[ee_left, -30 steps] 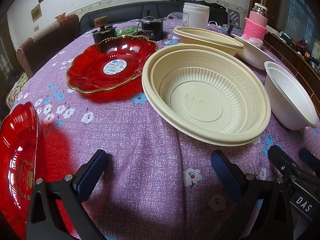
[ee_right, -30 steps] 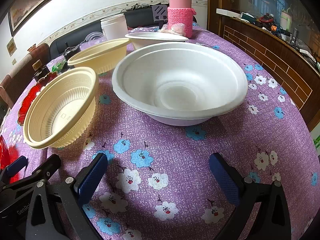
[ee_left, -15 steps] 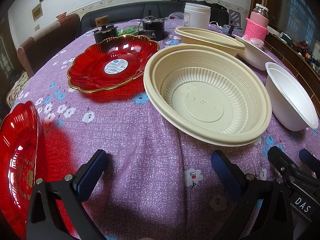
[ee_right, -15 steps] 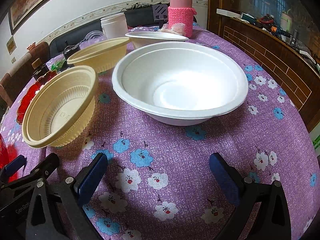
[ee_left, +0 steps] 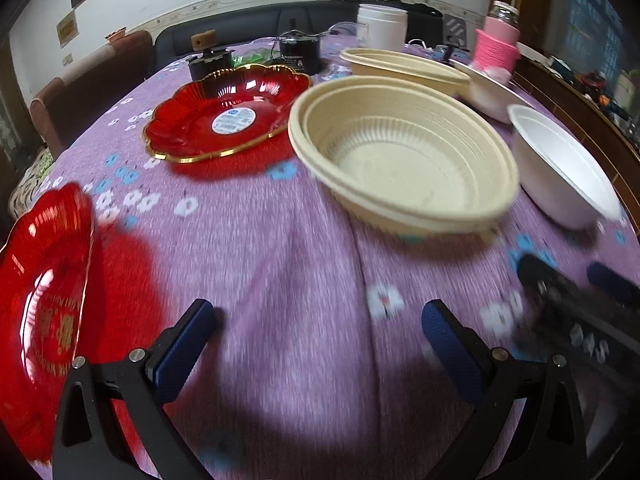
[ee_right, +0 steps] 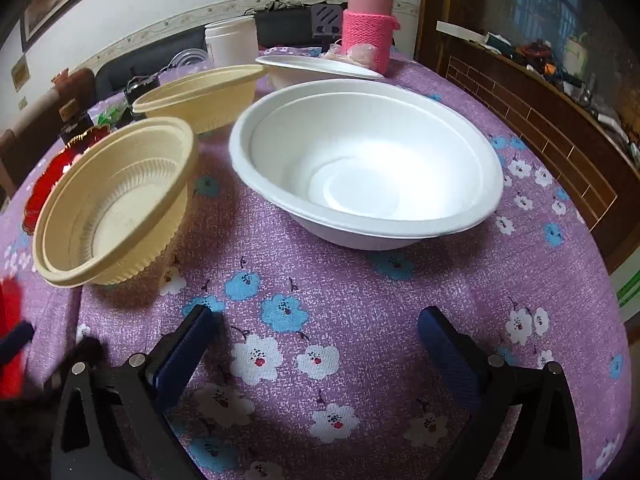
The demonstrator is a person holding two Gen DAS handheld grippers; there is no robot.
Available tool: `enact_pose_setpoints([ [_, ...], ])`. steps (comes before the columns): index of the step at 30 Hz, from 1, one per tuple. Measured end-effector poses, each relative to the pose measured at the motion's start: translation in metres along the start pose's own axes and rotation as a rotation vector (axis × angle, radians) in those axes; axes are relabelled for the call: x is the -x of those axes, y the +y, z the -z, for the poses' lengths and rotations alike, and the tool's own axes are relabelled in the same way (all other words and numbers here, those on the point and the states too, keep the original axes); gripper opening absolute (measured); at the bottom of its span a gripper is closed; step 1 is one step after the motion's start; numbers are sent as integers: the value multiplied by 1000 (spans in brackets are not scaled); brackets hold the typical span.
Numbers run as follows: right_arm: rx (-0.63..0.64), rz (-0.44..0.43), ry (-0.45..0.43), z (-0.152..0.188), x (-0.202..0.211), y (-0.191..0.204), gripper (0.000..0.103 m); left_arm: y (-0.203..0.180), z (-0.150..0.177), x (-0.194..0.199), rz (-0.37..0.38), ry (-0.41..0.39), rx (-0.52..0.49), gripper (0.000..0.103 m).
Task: Organize plates and bowls
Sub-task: 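Move the left tool toward the large red scalloped plate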
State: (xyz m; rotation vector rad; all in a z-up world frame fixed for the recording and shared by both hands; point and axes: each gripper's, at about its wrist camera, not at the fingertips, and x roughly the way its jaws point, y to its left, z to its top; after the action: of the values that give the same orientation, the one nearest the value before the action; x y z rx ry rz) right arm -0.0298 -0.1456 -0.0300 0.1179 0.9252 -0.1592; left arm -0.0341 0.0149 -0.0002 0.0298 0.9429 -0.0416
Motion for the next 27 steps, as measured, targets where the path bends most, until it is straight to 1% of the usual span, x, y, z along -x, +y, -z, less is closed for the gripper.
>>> enact_pose_setpoints([
  [4, 4, 4, 0, 0, 0, 1, 102, -4, 8, 6, -10, -1, 7, 103],
  [23, 4, 0, 1, 0, 2, 1, 102, -5, 12, 8, 5, 1, -10, 103],
  [27, 8, -2, 1, 0, 3, 1, 102, -8, 14, 11, 6, 40, -16, 103],
])
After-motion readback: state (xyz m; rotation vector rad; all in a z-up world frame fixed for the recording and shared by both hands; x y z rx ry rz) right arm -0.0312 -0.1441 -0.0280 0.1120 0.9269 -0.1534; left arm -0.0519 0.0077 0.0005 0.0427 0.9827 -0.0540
